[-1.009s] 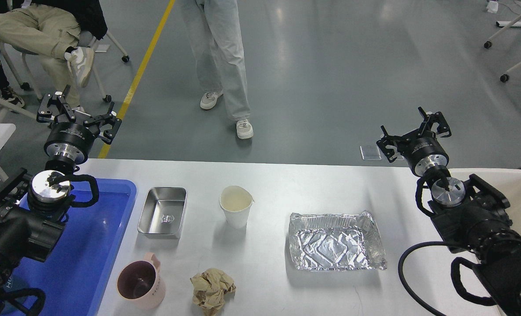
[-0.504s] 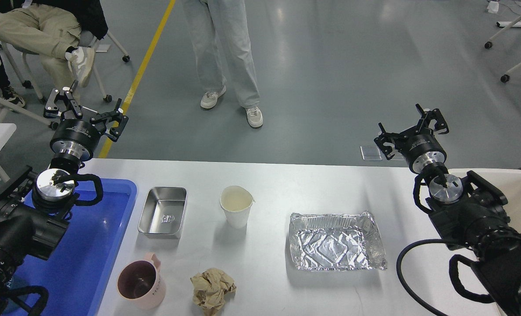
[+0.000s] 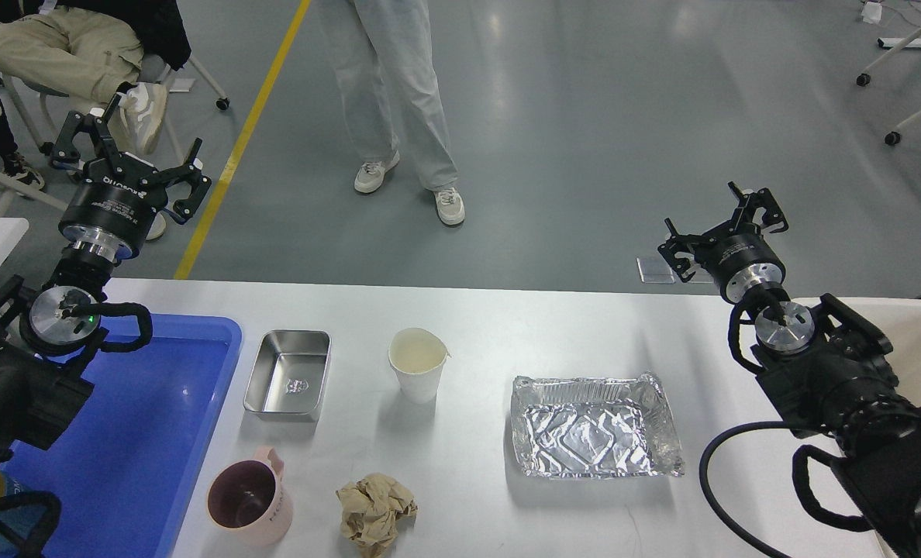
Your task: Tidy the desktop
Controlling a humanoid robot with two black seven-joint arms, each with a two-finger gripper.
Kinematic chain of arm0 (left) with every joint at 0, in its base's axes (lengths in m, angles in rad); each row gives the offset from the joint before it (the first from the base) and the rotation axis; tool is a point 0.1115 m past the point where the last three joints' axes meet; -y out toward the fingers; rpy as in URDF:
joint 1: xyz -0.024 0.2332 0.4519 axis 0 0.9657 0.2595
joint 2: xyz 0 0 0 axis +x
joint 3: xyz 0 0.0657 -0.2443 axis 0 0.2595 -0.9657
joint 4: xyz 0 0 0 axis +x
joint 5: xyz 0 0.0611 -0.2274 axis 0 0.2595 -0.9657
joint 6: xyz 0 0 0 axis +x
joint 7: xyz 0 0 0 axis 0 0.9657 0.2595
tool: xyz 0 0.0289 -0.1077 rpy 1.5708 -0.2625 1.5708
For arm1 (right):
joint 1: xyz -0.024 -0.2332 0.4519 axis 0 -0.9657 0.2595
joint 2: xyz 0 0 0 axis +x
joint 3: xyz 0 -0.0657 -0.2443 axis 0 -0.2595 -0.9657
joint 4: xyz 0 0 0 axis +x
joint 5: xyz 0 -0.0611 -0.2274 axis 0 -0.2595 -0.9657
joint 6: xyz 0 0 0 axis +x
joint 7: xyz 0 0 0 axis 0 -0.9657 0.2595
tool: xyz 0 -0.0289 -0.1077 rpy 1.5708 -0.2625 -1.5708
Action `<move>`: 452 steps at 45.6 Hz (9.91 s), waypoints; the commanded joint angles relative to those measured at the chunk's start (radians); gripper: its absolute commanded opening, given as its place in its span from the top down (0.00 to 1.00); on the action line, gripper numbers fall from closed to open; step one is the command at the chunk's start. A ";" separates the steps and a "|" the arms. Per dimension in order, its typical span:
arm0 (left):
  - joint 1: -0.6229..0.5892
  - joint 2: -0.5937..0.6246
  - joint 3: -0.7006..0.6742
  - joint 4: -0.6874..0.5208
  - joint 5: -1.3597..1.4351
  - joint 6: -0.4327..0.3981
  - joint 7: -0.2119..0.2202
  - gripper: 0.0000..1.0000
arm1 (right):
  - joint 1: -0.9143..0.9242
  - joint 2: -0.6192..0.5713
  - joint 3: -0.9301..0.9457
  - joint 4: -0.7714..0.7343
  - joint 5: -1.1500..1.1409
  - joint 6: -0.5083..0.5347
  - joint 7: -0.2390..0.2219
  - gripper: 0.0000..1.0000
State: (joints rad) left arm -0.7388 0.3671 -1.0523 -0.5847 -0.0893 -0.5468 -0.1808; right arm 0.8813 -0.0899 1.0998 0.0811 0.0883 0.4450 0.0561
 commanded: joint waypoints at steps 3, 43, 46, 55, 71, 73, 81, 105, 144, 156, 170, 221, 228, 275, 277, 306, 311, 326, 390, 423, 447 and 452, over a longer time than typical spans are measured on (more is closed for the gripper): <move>0.001 0.042 0.050 -0.021 0.023 -0.005 -0.005 0.04 | -0.008 0.006 0.003 0.000 -0.001 0.001 0.001 0.00; -0.002 0.664 0.715 -0.875 0.641 0.385 -0.002 0.04 | -0.018 0.002 0.009 0.000 0.001 0.008 0.001 0.00; -0.004 0.693 0.776 -0.928 0.775 0.465 0.009 0.04 | -0.018 0.001 0.009 0.000 0.001 0.009 0.001 0.00; 0.006 0.868 0.851 -1.075 0.905 0.501 0.009 0.04 | -0.027 0.001 0.009 0.000 0.001 0.012 0.001 0.00; -0.002 1.102 0.862 -1.127 0.987 0.375 -0.003 0.04 | -0.033 0.018 0.009 0.000 0.001 0.012 0.002 0.00; 0.004 1.121 0.862 -1.127 1.002 0.367 -0.005 0.04 | -0.035 0.019 0.009 0.000 0.001 0.012 0.002 0.00; 0.029 1.161 0.887 -1.118 1.013 0.350 -0.002 0.04 | -0.035 0.029 0.009 0.000 0.001 0.012 0.008 0.00; 0.049 1.222 0.888 -1.067 1.056 0.295 -0.062 0.04 | -0.051 0.044 0.009 0.000 0.001 0.012 0.022 0.00; 0.029 1.115 0.874 -0.988 1.054 0.090 0.107 0.04 | -0.053 0.044 0.006 0.000 0.001 0.012 0.024 0.00; 0.065 0.986 0.902 -0.988 1.074 0.226 0.133 0.06 | -0.053 0.044 0.006 0.000 0.001 0.012 0.024 0.00; 0.067 0.885 0.974 -0.981 1.237 0.274 0.133 0.06 | -0.050 0.059 0.005 0.002 0.001 0.012 0.024 0.00; 0.021 0.566 1.138 -0.866 1.330 0.334 0.169 0.35 | -0.035 0.094 0.002 0.002 -0.001 0.012 0.027 0.00; 0.010 0.573 1.143 -0.868 1.330 0.318 0.170 0.51 | -0.035 0.094 0.002 0.002 -0.001 0.012 0.027 0.00; -0.050 0.644 1.144 -0.922 1.330 0.172 0.185 1.00 | -0.022 0.093 0.003 0.002 -0.001 0.011 0.027 0.00; -0.054 0.670 1.143 -0.940 1.333 0.163 0.185 1.00 | -0.022 0.093 0.003 0.002 -0.001 0.011 0.027 0.00; -0.151 1.032 1.129 -1.072 1.336 0.123 0.190 1.00 | -0.021 0.094 0.003 0.002 -0.001 0.011 0.027 0.00; -0.140 1.061 1.134 -1.070 1.336 0.157 0.193 1.00 | -0.022 0.094 0.003 0.002 -0.001 0.011 0.027 0.00; -0.088 1.033 1.141 -1.018 1.330 0.254 0.228 1.00 | -0.021 0.093 0.002 0.002 -0.001 0.011 0.027 0.00; 0.114 0.889 1.138 -0.869 1.270 0.450 0.273 0.50 | -0.022 0.081 0.002 0.002 -0.001 0.011 0.025 0.00; 0.102 0.977 1.127 -0.966 1.272 0.450 0.233 0.05 | -0.013 0.082 0.003 0.002 -0.001 0.009 0.027 0.00; 0.055 1.227 0.816 -1.110 1.042 0.210 0.199 0.02 | -0.004 0.085 0.003 0.002 -0.001 0.008 0.027 0.00; 0.015 1.248 0.697 -1.100 0.927 0.107 0.210 0.02 | -0.004 0.087 0.003 0.002 -0.001 0.006 0.027 0.00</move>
State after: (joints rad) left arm -0.6861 1.5921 -0.2358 -1.6953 0.9507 -0.3345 0.0214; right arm 0.8768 -0.0039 1.1030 0.0828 0.0874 0.4518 0.0825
